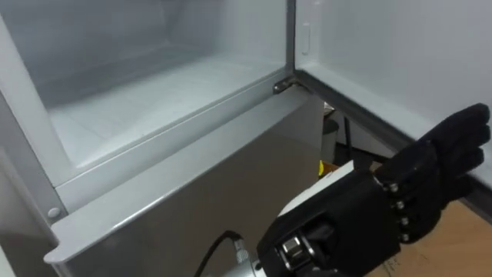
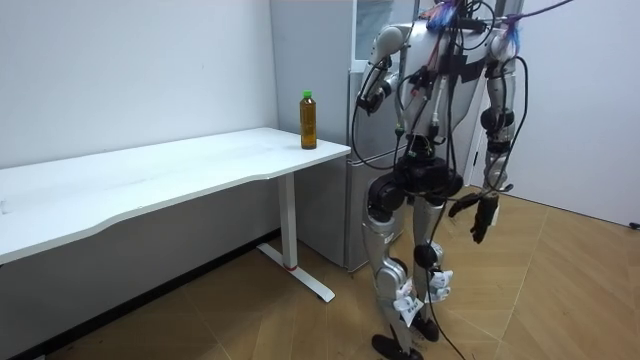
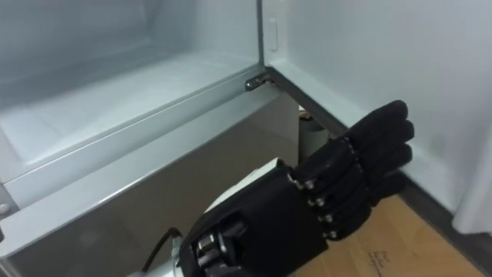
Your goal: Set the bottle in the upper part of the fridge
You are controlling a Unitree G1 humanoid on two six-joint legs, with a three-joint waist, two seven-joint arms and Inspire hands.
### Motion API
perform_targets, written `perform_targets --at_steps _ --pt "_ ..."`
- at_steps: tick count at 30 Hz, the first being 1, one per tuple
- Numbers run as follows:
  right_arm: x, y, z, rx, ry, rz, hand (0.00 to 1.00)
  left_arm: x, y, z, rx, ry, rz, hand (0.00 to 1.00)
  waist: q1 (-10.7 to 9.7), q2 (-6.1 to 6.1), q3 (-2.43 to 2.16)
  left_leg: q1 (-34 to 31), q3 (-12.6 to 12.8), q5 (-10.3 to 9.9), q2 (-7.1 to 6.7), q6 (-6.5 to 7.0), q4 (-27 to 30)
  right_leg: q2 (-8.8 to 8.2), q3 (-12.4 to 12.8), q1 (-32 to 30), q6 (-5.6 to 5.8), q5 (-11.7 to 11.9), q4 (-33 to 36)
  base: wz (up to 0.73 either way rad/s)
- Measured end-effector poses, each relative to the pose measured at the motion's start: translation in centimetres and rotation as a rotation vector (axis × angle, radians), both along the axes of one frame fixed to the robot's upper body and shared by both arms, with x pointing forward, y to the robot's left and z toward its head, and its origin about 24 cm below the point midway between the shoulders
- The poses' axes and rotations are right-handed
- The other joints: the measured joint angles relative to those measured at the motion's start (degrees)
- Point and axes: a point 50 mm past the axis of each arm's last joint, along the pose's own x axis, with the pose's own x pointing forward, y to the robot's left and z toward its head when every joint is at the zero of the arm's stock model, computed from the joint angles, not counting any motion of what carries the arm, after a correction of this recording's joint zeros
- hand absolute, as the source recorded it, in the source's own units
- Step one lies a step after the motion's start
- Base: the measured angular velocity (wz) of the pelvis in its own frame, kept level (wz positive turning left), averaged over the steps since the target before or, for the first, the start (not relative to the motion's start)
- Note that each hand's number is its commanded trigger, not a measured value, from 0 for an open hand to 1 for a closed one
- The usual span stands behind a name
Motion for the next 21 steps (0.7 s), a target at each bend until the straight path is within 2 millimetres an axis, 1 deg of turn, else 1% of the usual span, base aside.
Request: perform_targets --at_steps 4,6,8,11,13,15,17,18,20,21 --pt "1.3 0.0 0.1 0.0 -0.023 0.011 0.0 0.2 -0.4 -0.2 0.006 0.012 -0.007 0.0 0.1 0.0 0.03 0.0 -0.4 0.0 0.17 0.0 -0.1 0.13 -0.5 0.0 -0.13 0.1 0.0 0.02" --pt "1.5 0.1 0.1 0.0 -0.029 0.013 0.0 0.2 -0.5 -0.1 0.01 0.009 -0.012 0.0 0.1 -0.02 0.04 0.0 -1.0 0.0 0.21 0.0 -0.2 0.11 -1.1 0.1 -0.17 0.1 0.0 0.12" --pt "1.8 0.1 0.2 0.0 -0.035 0.015 0.0 0.2 -0.6 -0.2 0.011 0.011 -0.016 0.0 0.3 -0.07 0.07 -0.1 -1.0 0.0 0.28 -0.01 -0.2 0.1 -1.3 0.1 -0.21 0.1 0.0 0.09" --pt "2.3 0.1 0.2 -0.001 -0.047 0.019 0.0 0.2 -0.6 -0.2 0.012 0.011 -0.017 0.0 0.2 -0.5 0.36 -0.1 -1.1 0.0 0.34 -0.01 -0.3 0.03 -2.0 0.2 -0.27 0.1 0.0 0.07" --pt "2.6 0.1 0.2 -0.003 -0.051 0.023 0.0 0.2 -0.7 -0.2 0.012 0.011 -0.018 0.0 0.3 -0.96 0.64 -0.3 -1.1 0.0 0.35 -0.02 -0.3 -0.1 -2.7 0.1 -0.31 0.1 -0.1 0.11" --pt "2.6 0.1 0.2 -0.002 -0.052 0.018 0.0 0.2 -0.7 -0.2 0.013 0.012 -0.017 0.0 0.5 -1.16 0.71 -0.4 -1.2 0.0 0.36 -0.03 -0.3 -0.18 -3.1 0.1 -0.32 0.1 -0.2 0.1" --pt "2.5 0.1 0.2 -0.001 -0.051 0.012 0.0 0.2 -0.7 -0.2 0.013 0.012 -0.017 0.0 1.1 -1.23 0.68 -0.4 -1.3 0.0 0.34 -0.03 -0.4 -0.22 -3.5 0.0 -0.32 0.1 -0.4 0.03" --pt "2.4 0.2 0.2 0.002 -0.052 0.005 0.0 0.2 -0.7 -0.2 0.014 0.012 -0.016 0.0 1.8 -1.24 0.67 -0.5 -1.4 0.0 0.34 -0.04 -0.4 -0.26 -3.7 0.0 -0.39 0.2 -0.7 0.08" --pt "2.4 0.4 0.1 0.007 -0.049 0.012 0.0 0.2 -0.6 -0.3 0.018 0.011 -0.015 0.0 2.0 -1.37 0.58 -1.0 -2.6 0.0 0.31 -0.07 -0.5 -0.41 -4.5 0.1 -0.43 0.2 -0.7 0.21" --pt "2.4 0.4 0.1 0.008 -0.049 0.012 0.0 0.2 -0.5 -0.3 0.023 0.01 -0.013 0.0 2.4 -1.44 0.55 -1.2 -2.9 0.1 0.29 -0.15 -0.6 -0.49 -5.2 0.1 -0.45 0.3 -0.6 0.24"
